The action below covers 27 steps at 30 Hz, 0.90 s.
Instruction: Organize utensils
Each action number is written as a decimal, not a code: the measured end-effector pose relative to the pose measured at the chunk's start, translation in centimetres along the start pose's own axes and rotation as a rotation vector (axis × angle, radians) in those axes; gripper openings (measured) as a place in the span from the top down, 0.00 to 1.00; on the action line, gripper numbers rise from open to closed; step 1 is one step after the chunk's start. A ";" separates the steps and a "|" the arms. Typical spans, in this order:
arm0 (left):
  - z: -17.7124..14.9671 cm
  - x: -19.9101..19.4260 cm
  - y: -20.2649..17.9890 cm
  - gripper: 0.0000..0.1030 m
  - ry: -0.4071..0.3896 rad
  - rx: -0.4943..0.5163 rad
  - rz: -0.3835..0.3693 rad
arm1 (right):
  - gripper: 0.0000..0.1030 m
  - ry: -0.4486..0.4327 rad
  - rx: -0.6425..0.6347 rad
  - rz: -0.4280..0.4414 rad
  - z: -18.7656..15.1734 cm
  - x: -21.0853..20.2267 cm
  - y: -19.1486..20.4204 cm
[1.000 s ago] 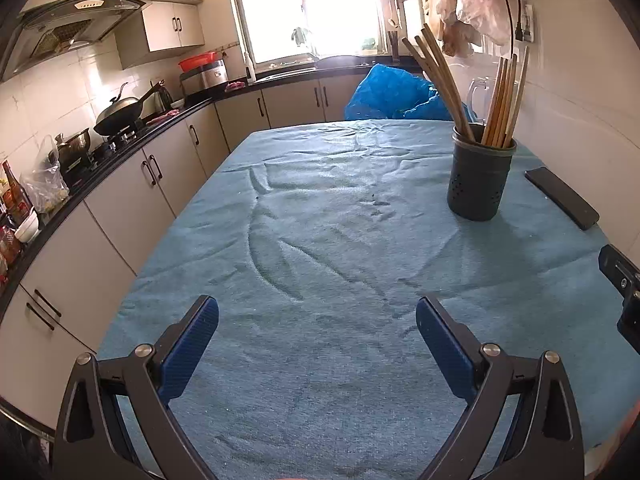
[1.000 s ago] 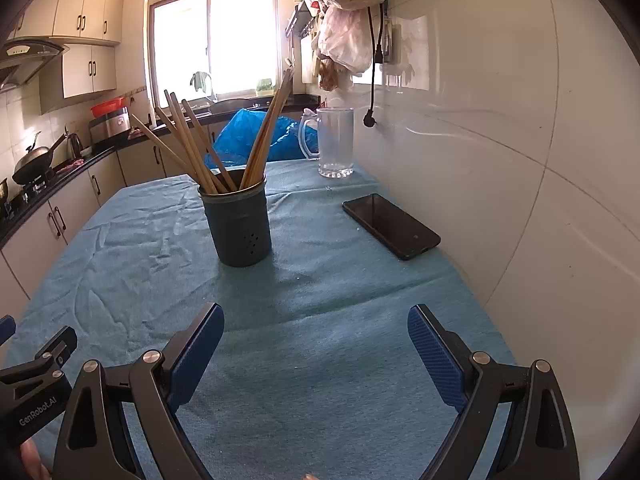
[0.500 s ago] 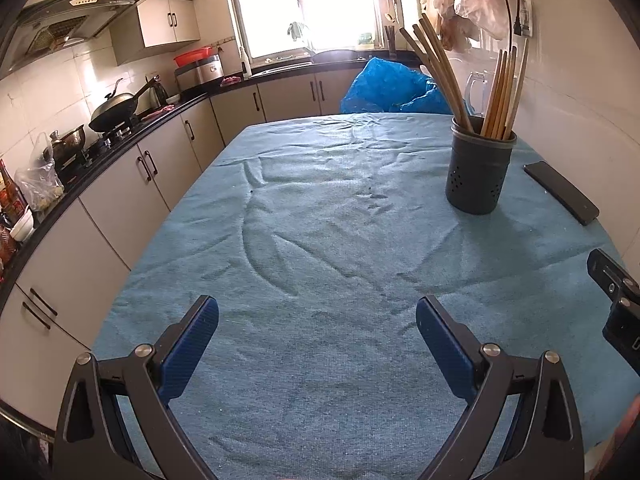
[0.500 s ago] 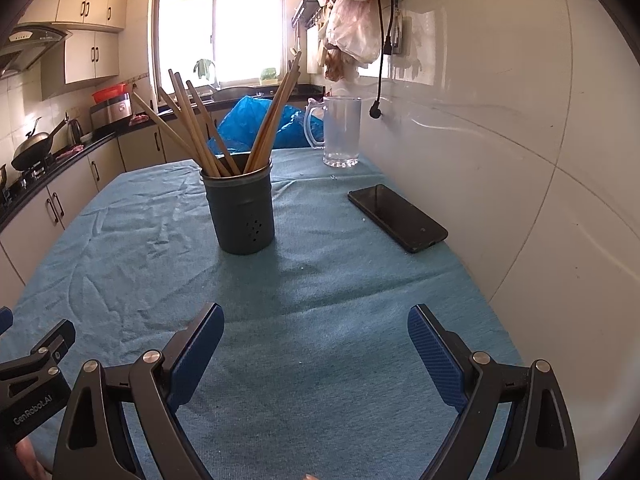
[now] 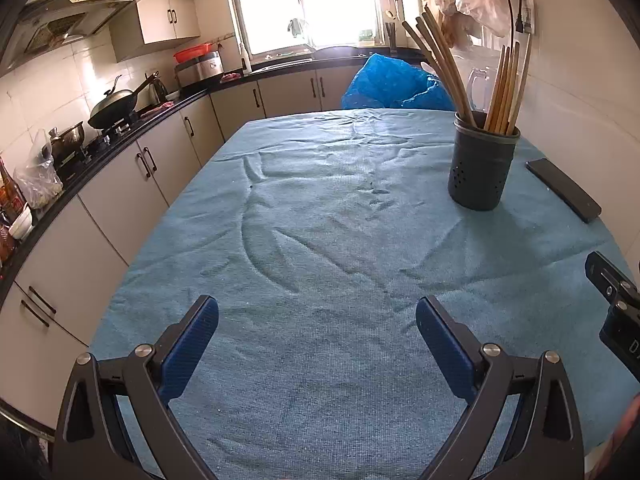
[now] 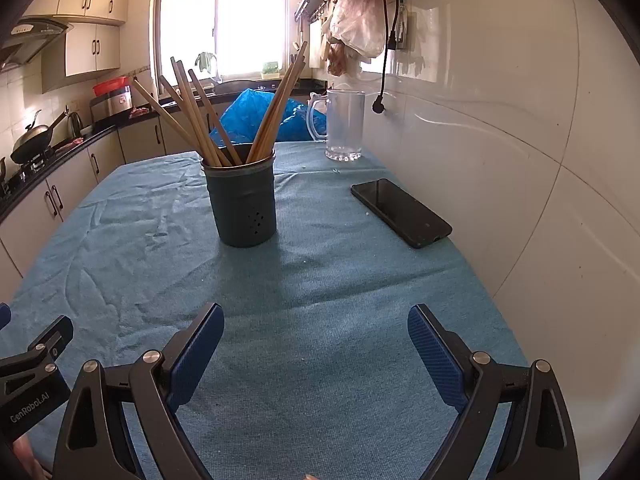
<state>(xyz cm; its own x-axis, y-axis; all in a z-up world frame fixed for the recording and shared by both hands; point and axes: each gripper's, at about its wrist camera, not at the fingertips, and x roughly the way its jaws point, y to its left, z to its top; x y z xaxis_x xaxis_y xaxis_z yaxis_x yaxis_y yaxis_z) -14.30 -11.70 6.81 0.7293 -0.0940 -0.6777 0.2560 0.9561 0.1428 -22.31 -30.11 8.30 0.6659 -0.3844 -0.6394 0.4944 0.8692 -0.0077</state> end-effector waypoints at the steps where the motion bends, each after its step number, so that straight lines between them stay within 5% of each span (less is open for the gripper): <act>1: 0.0 0.1 0.0 0.04 0.002 0.000 0.000 | 0.07 0.002 -0.002 0.000 0.0 0.1 0.1; 27: -0.1 -0.5 0.1 0.04 -0.011 -0.014 -0.015 | 0.07 0.003 -0.004 -0.004 -0.3 0.0 0.2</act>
<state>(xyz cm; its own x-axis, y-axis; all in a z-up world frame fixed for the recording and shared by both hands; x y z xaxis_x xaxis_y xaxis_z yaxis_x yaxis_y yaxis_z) -14.70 -11.57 7.03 0.7320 -0.1117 -0.6721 0.2585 0.9582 0.1223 -22.34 -29.83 8.09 0.6622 -0.3868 -0.6417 0.4946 0.8690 -0.0135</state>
